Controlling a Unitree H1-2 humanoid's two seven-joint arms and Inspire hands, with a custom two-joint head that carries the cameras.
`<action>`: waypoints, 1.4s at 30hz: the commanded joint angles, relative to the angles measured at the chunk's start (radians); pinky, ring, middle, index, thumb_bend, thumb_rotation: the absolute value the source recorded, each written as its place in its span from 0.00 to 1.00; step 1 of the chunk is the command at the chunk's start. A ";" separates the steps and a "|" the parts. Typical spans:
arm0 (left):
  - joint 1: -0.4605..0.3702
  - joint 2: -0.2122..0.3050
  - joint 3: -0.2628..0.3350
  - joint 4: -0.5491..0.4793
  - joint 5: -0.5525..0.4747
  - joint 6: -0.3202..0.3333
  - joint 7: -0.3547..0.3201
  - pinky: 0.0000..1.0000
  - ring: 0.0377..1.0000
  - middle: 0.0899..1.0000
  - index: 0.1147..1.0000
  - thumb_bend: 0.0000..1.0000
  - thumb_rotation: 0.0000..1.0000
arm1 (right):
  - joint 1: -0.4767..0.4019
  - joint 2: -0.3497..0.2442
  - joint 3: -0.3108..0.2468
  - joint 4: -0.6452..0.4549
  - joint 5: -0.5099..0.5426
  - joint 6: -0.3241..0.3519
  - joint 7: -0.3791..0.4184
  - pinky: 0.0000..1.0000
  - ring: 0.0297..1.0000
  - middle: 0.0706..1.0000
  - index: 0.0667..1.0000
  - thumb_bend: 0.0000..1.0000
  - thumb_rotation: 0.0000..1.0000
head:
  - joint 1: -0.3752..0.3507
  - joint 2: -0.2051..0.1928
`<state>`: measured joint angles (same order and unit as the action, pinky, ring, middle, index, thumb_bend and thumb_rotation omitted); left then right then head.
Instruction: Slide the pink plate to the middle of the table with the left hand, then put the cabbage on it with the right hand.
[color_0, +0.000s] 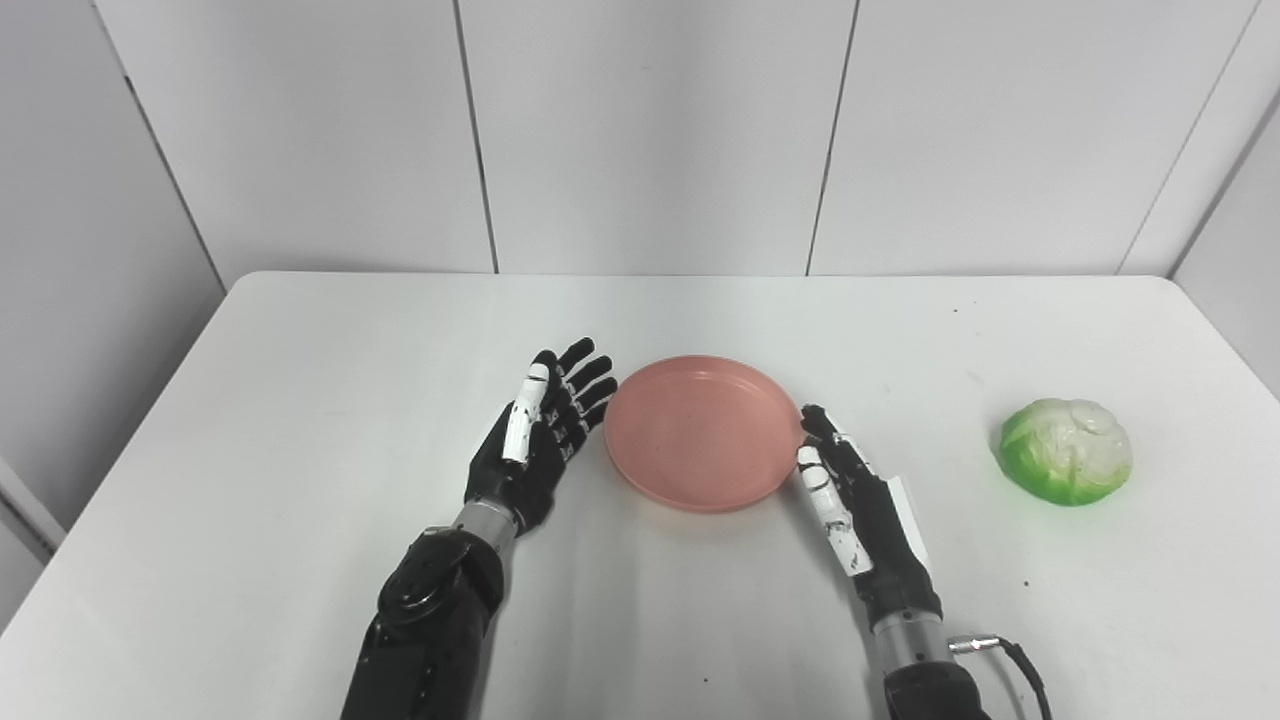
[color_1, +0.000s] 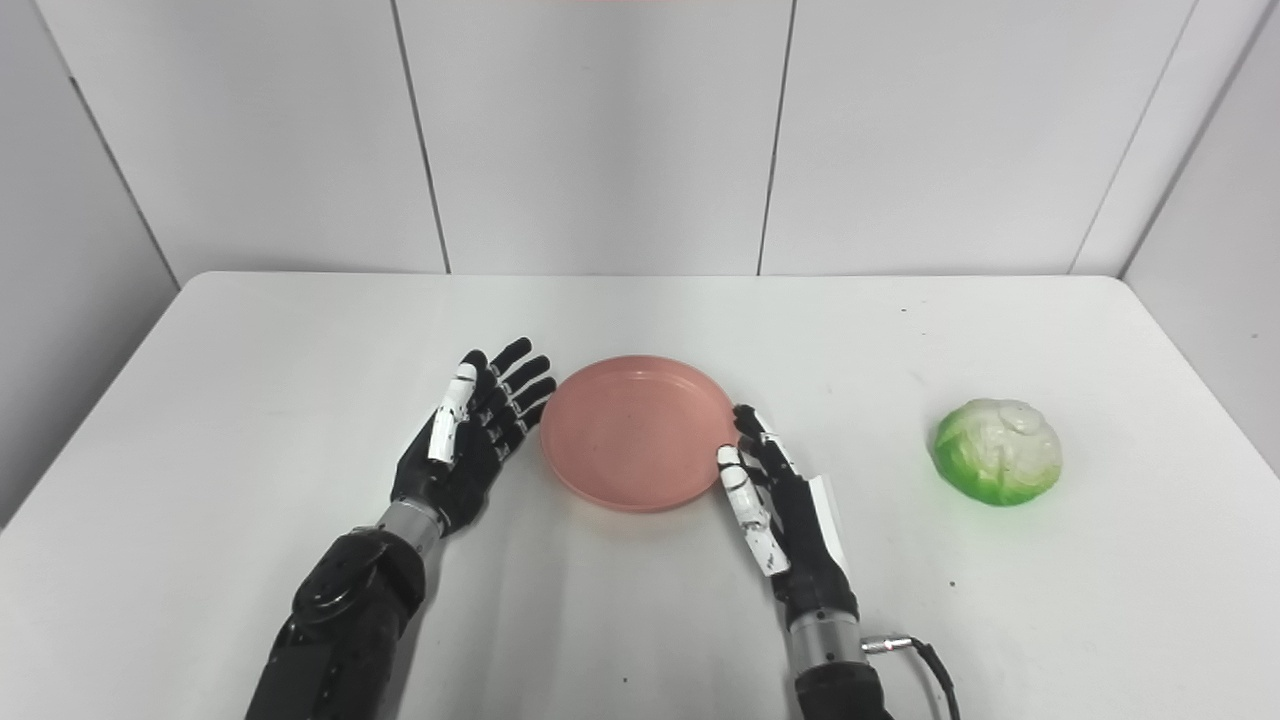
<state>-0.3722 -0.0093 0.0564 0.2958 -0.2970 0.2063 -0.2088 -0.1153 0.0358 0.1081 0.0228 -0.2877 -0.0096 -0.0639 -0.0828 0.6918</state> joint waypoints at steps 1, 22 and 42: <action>0.025 0.010 -0.003 0.029 0.009 0.037 0.008 0.91 0.90 0.89 0.87 0.42 1.00 | -0.013 0.016 0.007 0.002 -0.003 -0.022 -0.020 0.82 0.87 0.88 0.87 0.30 1.00 | 0.001 0.000; 0.040 0.040 0.016 0.076 0.050 -0.102 0.011 0.93 0.91 0.91 0.89 0.42 1.00 | -0.063 -0.003 0.003 -0.125 -0.261 0.111 -0.122 0.85 0.91 0.94 0.96 0.71 1.00 | -0.228 -0.036; 0.047 0.103 0.006 0.191 0.047 -0.224 -0.066 0.92 0.91 0.90 0.89 0.45 1.00 | -0.162 -0.066 -0.071 -0.212 -0.449 0.149 -0.225 0.83 0.91 0.95 0.96 0.92 0.81 | -0.462 -0.104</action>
<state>-0.3677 0.0741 0.0544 0.4197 -0.2471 -0.0188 -0.2598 -0.2409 -0.0157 0.0519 -0.1549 -0.7224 0.1249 -0.2699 -0.5445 0.5860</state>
